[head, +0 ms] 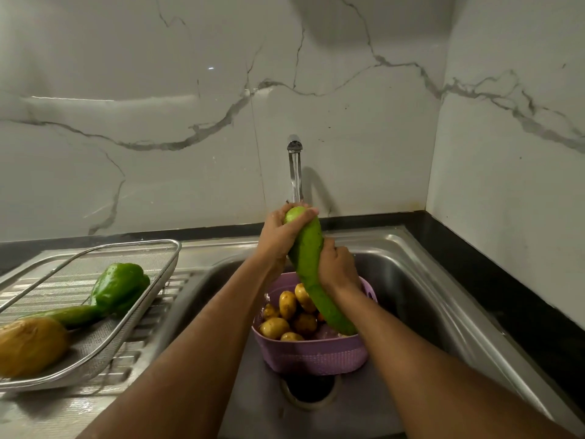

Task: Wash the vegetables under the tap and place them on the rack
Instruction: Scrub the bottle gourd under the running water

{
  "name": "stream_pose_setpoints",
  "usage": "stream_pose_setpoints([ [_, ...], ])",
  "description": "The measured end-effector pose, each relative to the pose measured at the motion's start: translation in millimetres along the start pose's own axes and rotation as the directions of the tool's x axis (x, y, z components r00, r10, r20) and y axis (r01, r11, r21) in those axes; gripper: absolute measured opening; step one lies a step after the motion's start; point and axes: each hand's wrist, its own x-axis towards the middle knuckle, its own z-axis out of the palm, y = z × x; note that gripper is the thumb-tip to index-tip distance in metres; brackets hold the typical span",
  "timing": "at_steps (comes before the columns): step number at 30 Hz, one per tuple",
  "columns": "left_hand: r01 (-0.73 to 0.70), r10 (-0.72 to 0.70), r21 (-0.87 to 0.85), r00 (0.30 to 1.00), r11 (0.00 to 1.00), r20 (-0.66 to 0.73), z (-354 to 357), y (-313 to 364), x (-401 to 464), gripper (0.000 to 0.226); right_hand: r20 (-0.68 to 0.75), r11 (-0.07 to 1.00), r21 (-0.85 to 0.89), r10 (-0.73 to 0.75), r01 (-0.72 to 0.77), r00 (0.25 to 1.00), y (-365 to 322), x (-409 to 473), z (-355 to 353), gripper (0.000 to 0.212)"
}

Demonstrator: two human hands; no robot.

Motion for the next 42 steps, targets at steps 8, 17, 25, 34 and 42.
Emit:
stream_pose_setpoints([
  [8,0.124,-0.108,-0.318,0.992,0.94,0.069,-7,-8,-4,0.074,0.148,0.999,0.01,0.044,-0.046,0.988,-15,7,3,0.044],
  [17,-0.265,0.363,0.378,0.907,0.887,-0.216,16,-6,-3,0.041,-0.145,0.992,-0.068,-0.116,0.108,0.983,-18,-22,-1,0.043],
  [25,-0.147,0.148,0.332,0.989,0.932,0.022,-3,22,9,0.018,0.204,0.997,0.02,-0.073,0.071,0.976,-12,6,-13,0.043],
  [34,0.242,-0.129,-0.559,0.964,0.793,0.234,-6,3,8,0.031,0.258,1.0,-0.013,-0.017,0.021,0.966,-7,24,7,0.051],
  [42,-0.189,0.227,0.154,0.93,0.97,-0.288,35,-22,-10,0.047,-0.047,0.991,-0.042,0.123,-0.125,0.991,-12,6,0,0.042],
])
